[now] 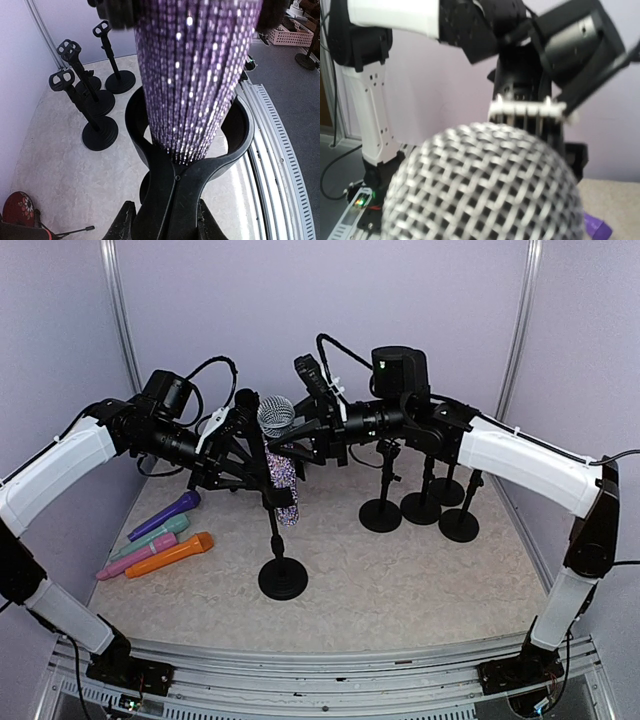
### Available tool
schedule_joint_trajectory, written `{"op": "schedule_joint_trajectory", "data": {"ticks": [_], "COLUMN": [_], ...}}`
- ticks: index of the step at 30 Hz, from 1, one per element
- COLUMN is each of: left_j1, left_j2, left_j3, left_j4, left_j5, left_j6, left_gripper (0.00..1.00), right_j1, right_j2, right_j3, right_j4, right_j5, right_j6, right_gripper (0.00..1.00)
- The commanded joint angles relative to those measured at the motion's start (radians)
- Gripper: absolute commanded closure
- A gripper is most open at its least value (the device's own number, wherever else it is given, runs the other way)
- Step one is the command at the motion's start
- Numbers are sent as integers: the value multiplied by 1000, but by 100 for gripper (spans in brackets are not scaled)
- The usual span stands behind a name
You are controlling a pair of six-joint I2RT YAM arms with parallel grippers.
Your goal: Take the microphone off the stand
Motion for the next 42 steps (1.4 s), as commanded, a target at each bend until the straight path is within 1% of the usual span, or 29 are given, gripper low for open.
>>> {"op": "schedule_joint_trajectory", "data": {"ticks": [1,6,9,10,11,12,15,17,20,25,28,30,34,38,42], "left_j1": [-8,-15,-22,-23,-25,-27,-31,-32,-19,29,70,74,73,74,70], "left_j2": [-6,-11,-19,-20,-21,-22,-32,-48,-88,-172,-230,-268,-321,-337,-325], "left_j3": [1,-4,-13,-16,-17,-17,-15,-18,-20,-7,-2,-8,-44,-78,-131], "left_j4": [-17,-12,13,29,38,49,66,68,43,-50,-109,-140,-145,-127,-95], "left_j5": [-47,-77,-99,-108,-116,-125,-155,-182,-220,-201,-133,-97,-56,-55,-91], "left_j6": [27,19,1,-13,-24,-36,-70,-79,-91,-110,-130,-137,-172,-169,-137], "left_gripper": [87,87,83,77,60,47,16,3,1,1,1,1,1,2,4], "right_j1": [-1,0,-1,-1,0,0,0,1,13,71,116,146,195,223,224], "right_j2": [-129,-265,-357,-374,-384,-388,-386,-384,-377,-321,-260,-210,-110,-38,-58], "right_j3": [29,-41,-120,-146,-165,-177,-215,-251,-297,-301,-280,-259,-217,-141,-130], "right_j4": [125,225,352,390,416,428,457,498,568,602,612,611,671,621,545], "right_j5": [30,119,147,154,157,160,176,181,198,219,248,278,319,369,434], "right_j6": [-22,-38,-3,14,32,50,105,143,182,198,190,176,175,119,50], "right_gripper": [100,100,100,100,100,100,100,100,100,100,100,100,100,100,100]}}
